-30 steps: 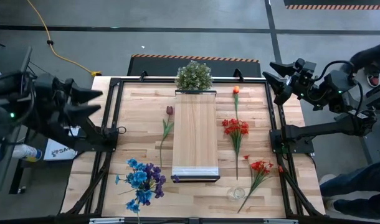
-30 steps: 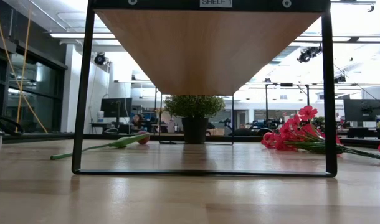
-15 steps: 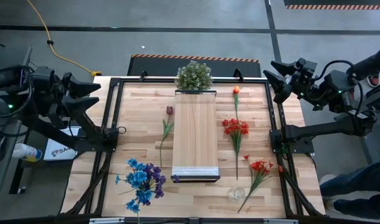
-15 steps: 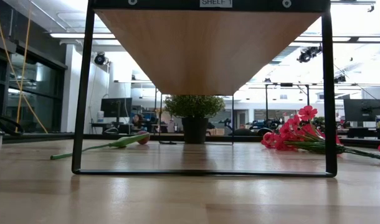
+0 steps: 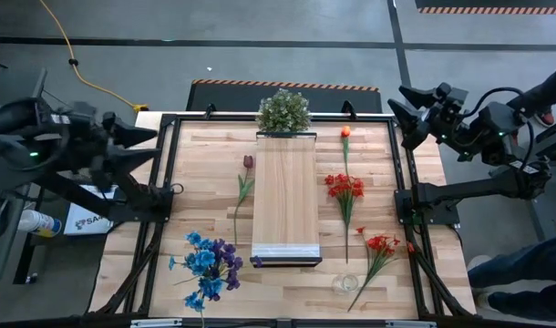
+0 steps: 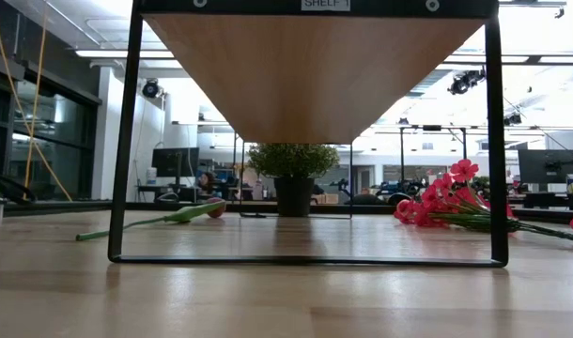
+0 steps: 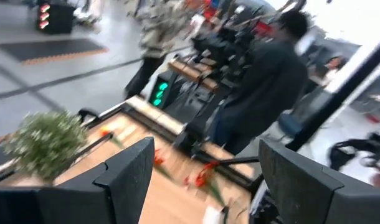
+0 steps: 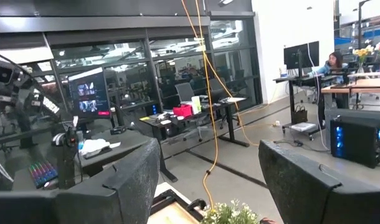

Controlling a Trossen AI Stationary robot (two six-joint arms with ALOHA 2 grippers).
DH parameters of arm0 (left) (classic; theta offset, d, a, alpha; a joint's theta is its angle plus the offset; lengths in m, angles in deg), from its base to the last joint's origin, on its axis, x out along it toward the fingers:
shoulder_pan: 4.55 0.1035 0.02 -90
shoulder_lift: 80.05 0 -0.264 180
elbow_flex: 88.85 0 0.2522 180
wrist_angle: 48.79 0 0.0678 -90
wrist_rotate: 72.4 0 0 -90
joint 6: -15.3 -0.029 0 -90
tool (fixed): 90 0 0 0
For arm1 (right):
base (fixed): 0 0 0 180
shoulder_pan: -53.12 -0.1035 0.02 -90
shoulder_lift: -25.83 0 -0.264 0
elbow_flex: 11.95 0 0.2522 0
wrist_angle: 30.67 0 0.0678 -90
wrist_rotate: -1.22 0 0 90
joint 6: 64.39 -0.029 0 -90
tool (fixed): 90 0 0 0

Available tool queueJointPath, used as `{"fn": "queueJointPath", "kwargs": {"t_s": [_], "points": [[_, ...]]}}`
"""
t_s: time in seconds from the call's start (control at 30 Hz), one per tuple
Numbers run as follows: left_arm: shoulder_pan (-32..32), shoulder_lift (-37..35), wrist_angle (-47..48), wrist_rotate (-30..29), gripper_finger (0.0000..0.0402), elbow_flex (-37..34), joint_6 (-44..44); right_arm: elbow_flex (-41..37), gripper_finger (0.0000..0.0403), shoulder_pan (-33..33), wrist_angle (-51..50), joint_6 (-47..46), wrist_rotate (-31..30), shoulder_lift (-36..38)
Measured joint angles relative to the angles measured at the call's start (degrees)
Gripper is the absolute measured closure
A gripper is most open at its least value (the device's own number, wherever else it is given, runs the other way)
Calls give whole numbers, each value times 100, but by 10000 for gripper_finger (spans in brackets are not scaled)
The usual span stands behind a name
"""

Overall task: Pick and place flowers into a vace then onto a shelf
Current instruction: Put the red tulip into the left transparent vase

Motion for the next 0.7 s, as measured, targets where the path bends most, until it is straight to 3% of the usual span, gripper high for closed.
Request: {"fn": "queueJointPath", "kwargs": {"t_s": [0.43, 0.7], "points": [[3803, 465, 16, 3150, 82, -2, -427, 0, 141, 0, 8, 4, 28, 0], [5664, 871, 14, 4784, 82, -1, -1122, 0, 141, -1, -27, 4, 102, 0]]}}
